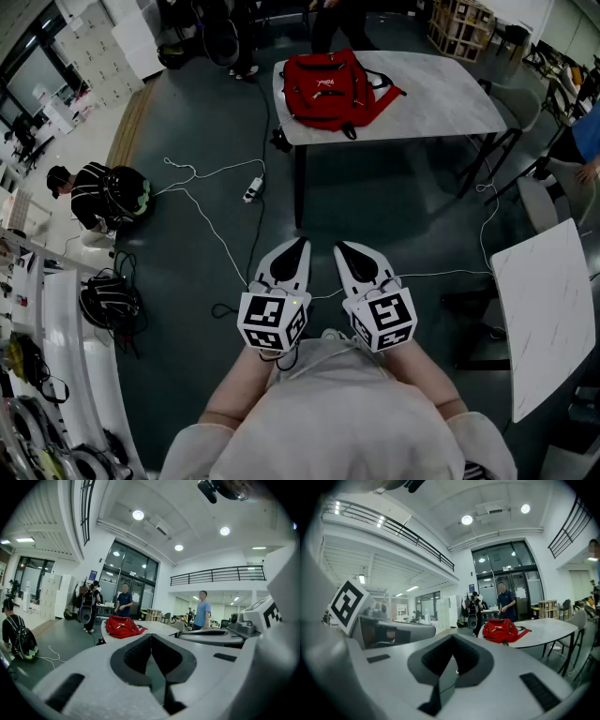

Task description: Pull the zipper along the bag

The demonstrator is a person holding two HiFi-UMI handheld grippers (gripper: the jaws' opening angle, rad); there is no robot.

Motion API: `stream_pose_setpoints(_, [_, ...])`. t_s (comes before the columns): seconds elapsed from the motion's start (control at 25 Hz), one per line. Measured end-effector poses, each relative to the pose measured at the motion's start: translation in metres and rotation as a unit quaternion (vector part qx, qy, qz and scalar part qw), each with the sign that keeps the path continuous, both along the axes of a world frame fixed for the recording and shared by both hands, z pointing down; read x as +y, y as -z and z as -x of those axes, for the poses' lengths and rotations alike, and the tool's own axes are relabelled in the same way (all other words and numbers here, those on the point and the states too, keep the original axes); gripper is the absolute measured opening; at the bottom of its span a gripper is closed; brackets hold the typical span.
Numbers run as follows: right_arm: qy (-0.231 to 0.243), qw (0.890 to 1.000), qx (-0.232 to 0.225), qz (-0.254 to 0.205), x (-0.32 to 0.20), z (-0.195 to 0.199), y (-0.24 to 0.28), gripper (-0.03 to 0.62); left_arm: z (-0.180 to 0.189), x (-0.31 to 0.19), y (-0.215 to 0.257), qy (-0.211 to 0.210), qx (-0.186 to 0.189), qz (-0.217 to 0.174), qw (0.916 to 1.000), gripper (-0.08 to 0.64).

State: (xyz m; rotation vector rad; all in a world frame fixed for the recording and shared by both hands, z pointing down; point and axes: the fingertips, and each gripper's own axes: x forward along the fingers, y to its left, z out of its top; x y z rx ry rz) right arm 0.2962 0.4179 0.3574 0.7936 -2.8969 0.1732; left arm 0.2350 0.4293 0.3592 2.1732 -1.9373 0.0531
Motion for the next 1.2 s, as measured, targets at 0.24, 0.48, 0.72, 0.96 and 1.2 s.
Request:
stream_pose_setpoints(0.24, [0.003,1.0,-0.007,0.005,-0.006,-0.005,-0.002,0.026,-0.008,-0.007,-0.013,-0.01,0.005,0.01,0.9999,0.02])
stream_pose_setpoints(0.48, [-0.001,0.999,-0.013,0.031,-0.016,-0.004,-0.014,0.026,-0.012,-0.016,-0.021,-0.014,-0.005,0.018,0.9997,0.02])
stream_pose_setpoints(0.72, [0.0,0.998,-0.017,0.066,-0.03,0.009,-0.028,0.026,0.009,-0.023,-0.034,0.002,0.002,0.038,0.9993,0.02])
stream_pose_setpoints(0.96, [-0.006,0.996,-0.009,0.09,-0.058,0.033,-0.043,0.028,0.043,-0.048,-0.047,0.008,0.012,0.052,0.9986,0.02])
stream_pose_setpoints(1.2, [-0.046,0.992,0.006,0.115,-0.116,0.071,-0.062,0.028,0.091,-0.109,-0.058,-0.014,0.0,0.058,0.9982,0.02])
